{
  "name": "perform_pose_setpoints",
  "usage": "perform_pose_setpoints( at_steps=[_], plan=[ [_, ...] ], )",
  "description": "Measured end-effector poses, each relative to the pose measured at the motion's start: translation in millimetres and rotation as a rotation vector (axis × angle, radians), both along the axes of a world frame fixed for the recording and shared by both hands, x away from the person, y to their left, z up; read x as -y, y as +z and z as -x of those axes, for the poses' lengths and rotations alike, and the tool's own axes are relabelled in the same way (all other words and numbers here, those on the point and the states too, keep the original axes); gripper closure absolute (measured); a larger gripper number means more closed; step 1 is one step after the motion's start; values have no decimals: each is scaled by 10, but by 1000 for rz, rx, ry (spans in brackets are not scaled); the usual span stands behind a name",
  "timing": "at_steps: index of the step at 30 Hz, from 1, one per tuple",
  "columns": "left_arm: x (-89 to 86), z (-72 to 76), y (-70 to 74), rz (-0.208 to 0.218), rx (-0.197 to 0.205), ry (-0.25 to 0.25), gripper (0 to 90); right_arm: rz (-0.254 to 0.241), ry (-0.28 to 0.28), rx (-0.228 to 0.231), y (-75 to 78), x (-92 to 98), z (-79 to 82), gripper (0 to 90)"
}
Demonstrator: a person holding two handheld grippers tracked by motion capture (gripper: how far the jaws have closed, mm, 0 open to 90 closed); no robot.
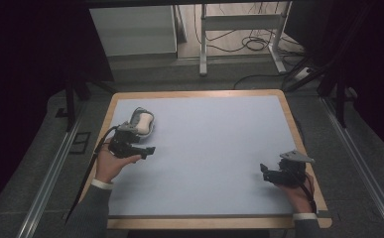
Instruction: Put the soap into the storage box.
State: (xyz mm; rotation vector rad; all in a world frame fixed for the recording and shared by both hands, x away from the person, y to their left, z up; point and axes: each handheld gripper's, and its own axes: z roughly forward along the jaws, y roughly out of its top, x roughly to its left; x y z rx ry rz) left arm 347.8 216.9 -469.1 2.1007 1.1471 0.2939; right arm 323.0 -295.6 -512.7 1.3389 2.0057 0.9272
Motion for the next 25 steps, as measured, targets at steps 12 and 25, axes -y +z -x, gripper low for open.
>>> perform_pose_setpoints(
  at_steps=[12, 25],
  plan=[
    [-40, 241, -298, 24, -25, 19, 213, 6, 3, 3, 3, 0, 4, 58],
    [-52, 278, -360, 31, -31, 23, 209, 7, 6, 25, 32, -3, 14, 58]
  ],
)
